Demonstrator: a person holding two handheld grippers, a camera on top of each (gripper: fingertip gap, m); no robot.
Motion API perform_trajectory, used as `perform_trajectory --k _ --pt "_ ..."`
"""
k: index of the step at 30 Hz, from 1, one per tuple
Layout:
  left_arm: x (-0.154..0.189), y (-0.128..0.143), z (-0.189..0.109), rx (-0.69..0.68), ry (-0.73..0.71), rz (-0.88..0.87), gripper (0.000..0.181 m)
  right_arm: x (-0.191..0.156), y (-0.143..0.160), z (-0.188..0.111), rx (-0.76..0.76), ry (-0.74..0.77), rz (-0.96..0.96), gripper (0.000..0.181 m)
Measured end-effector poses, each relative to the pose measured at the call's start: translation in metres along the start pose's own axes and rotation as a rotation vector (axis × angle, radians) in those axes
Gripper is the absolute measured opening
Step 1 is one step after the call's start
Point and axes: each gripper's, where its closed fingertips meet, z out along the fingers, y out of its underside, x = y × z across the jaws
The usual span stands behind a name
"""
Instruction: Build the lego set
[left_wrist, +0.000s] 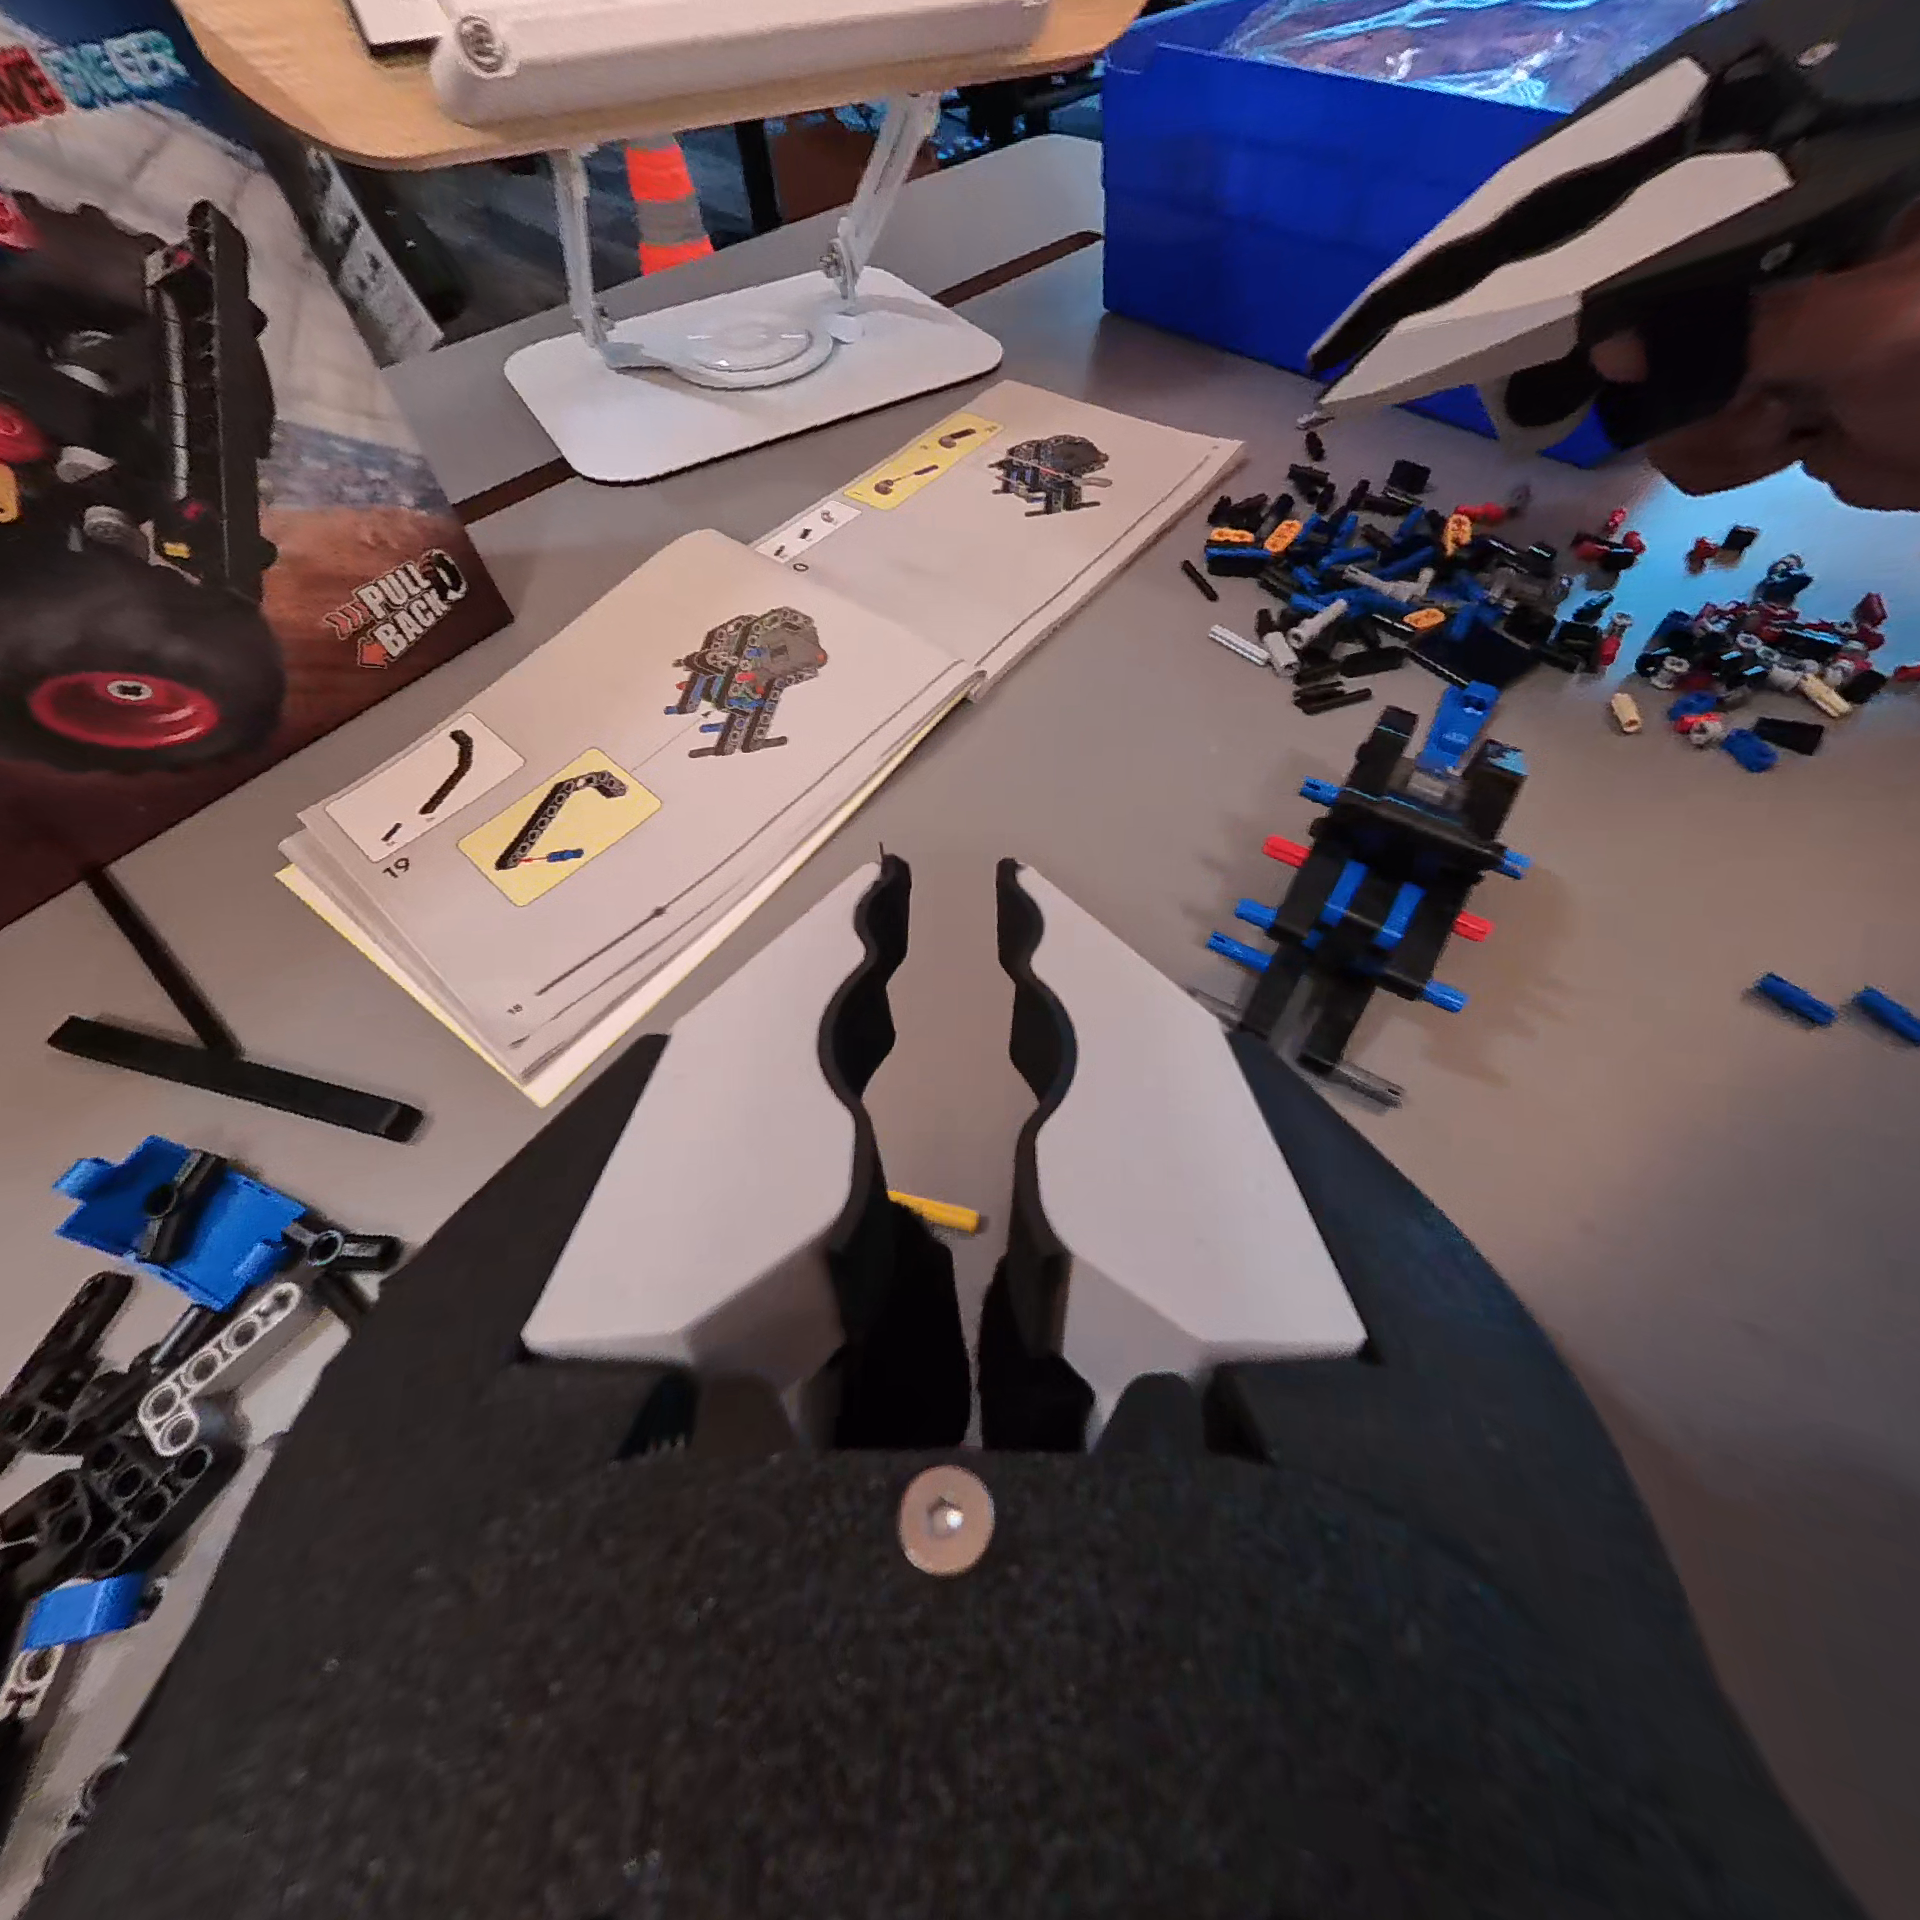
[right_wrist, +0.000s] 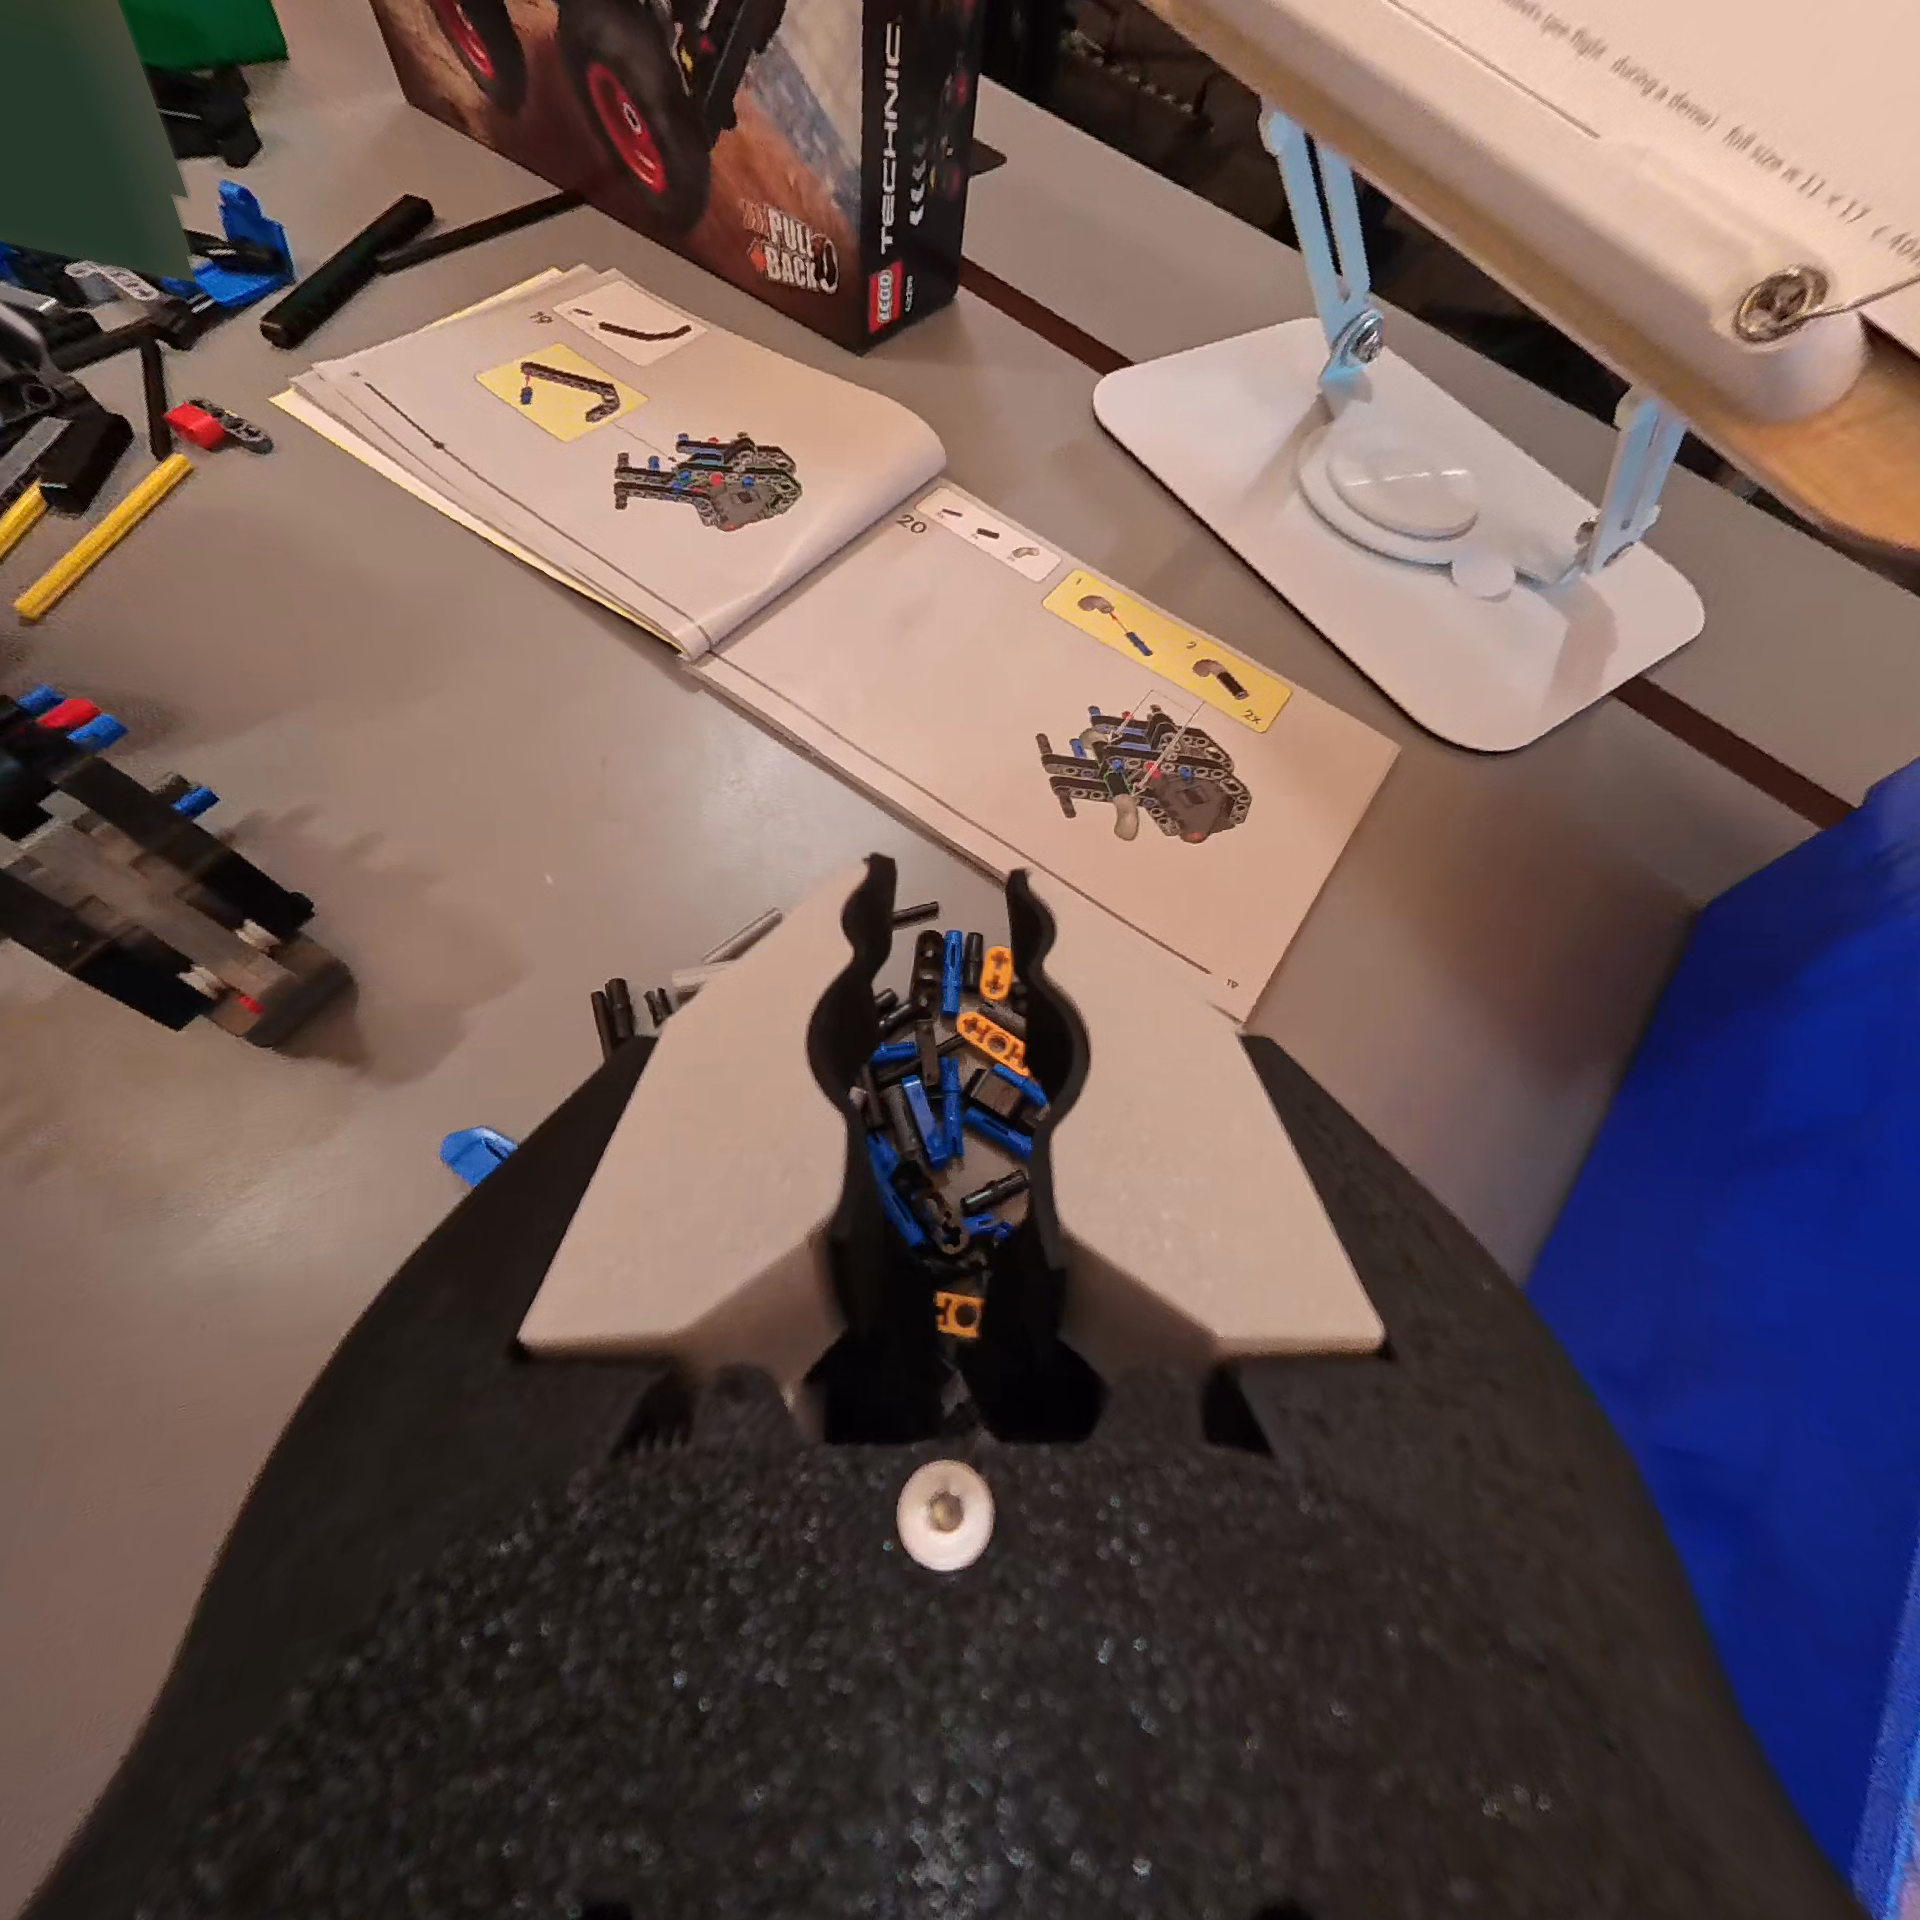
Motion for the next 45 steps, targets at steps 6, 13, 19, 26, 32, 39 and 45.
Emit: perform_trajectory --k 6,13,19,26,32,39,45 --pt "-0.009 0.002 0.0 0.004 -0.055 0.033 0.015 0.01 0.01 0.001 -0.038 0.024 0.034 0.021" --pt "-0.002 0.005 -0.003 0.012 -0.036 0.031 0.015 0.02 0.017 -0.003 -0.085 0.064 0.077 0.022" --pt "0.005 -0.005 -0.007 0.044 -0.034 0.059 0.015 0.053 0.035 -0.006 -0.184 0.217 0.208 0.036" --pt "0.013 -0.015 -0.022 0.131 -0.028 0.06 0.014 0.048 0.021 -0.036 -0.124 0.18 0.197 0.034" --pt "0.014 -0.017 -0.041 0.154 -0.042 0.036 0.014 0.026 0.047 -0.078 -0.144 0.181 0.214 0.03" --pt "0.029 -0.019 -0.05 0.157 -0.027 0.059 0.014 -0.044 0.045 -0.069 -0.114 -0.058 0.224 0.029" --pt "0.047 -0.009 -0.061 0.125 -0.056 0.137 0.014 -0.049 0.069 -0.063 -0.284 -0.02 0.043 0.022"
